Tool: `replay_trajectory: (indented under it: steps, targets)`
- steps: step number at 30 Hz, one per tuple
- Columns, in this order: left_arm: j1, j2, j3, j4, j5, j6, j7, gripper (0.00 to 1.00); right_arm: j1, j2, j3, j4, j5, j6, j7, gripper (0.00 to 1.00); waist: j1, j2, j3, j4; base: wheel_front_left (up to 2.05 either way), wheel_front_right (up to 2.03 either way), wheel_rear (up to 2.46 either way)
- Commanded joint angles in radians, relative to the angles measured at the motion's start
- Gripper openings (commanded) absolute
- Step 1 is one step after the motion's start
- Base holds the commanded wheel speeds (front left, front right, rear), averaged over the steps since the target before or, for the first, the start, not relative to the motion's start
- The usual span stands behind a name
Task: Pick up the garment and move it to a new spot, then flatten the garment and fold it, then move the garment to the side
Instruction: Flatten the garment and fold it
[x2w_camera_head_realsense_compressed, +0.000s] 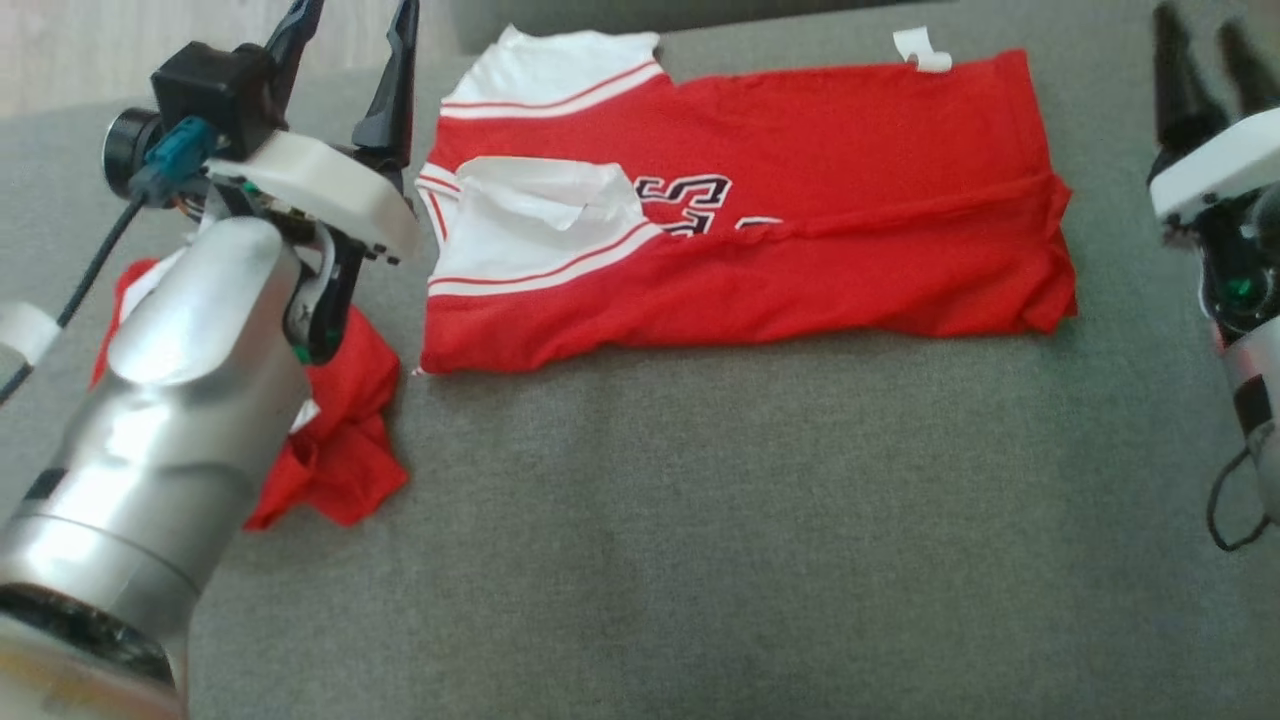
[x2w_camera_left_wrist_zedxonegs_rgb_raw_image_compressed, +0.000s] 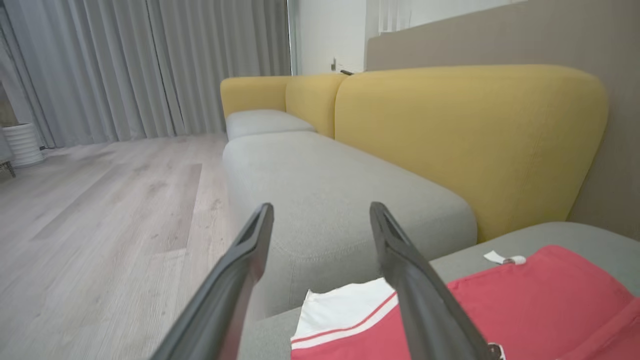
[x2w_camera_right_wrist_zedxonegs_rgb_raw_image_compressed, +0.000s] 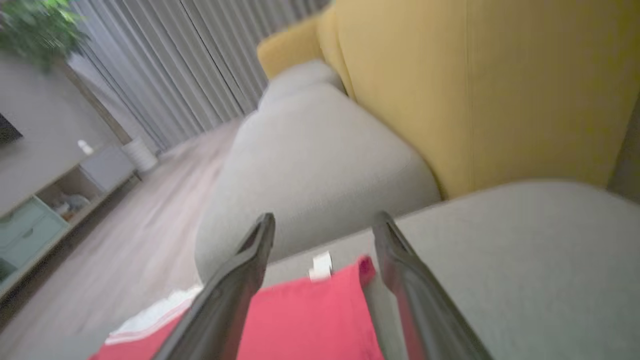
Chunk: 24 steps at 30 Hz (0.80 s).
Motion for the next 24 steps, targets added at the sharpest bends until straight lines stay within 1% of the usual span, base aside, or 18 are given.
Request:
replay_trajectory:
  steps: [1, 3, 5, 8, 11, 14, 17, 20, 24]
  targets:
    - [-0.022, 0.024, 0.051, -0.039, 0.01, 0.012, -0.015, 1.0, 0.002, 0.003, -0.003, -0.054, -0.02, -0.001, -0.072, 1.0, 0.0, 0.0, -0.022, 0.007, 0.0, 0.0, 0.0]
    - [0.016, 0.021, 0.089, -0.095, 0.03, 0.034, -0.019, 1.0, 0.038, 0.003, -0.004, -0.096, -0.056, -0.001, -0.165, 1.0, 0.0, 0.0, -0.043, 0.014, 0.0, 0.0, 0.0]
    - [0.08, 0.02, 0.145, -0.186, 0.072, 0.068, -0.019, 1.0, 0.087, 0.007, -0.016, -0.137, -0.104, -0.001, -0.219, 1.0, 0.0, 0.0, -0.065, 0.02, 0.0, 0.0, 0.0]
    - [0.22, 0.01, 0.217, -0.324, 0.144, 0.12, -0.019, 1.0, 0.188, 0.024, -0.046, -0.201, -0.225, -0.001, -0.245, 1.0, 0.0, 0.0, -0.096, 0.027, 0.0, 0.0, 0.0]
    - [0.375, -0.016, 0.269, -0.432, 0.201, 0.159, -0.02, 1.0, 0.305, 0.065, -0.13, -0.274, -0.368, -0.001, -0.249, 1.0, 0.0, 0.0, -0.117, 0.033, 0.0, 0.0, 0.0]
    - [0.515, -0.05, 0.297, -0.49, 0.235, 0.173, -0.02, 1.0, 0.438, 0.138, -0.23, -0.362, -0.493, -0.001, -0.25, 1.0, 0.0, 0.0, -0.133, 0.04, 0.0, 0.0, 0.0]
    - [0.619, -0.075, 0.298, -0.499, 0.272, 0.169, -0.02, 1.0, 0.556, 0.207, -0.296, -0.441, -0.6, -0.001, -0.25, 1.0, 0.0, 0.0, -0.143, 0.045, 0.0, 0.0, 0.0]
    - [0.681, -0.097, 0.308, -0.489, 0.294, 0.164, -0.02, 1.0, 0.641, 0.268, -0.346, -0.515, -0.658, -0.001, -0.244, 1.0, 0.0, 0.0, -0.148, 0.044, 0.0, 0.0, 0.0]
    - [0.708, -0.114, 0.332, -0.466, 0.313, 0.152, -0.02, 1.0, 0.708, 0.31, -0.373, -0.598, -0.698, -0.001, -0.217, 1.0, 0.0, 0.0, -0.145, 0.033, 0.0, 0.0, 0.0]
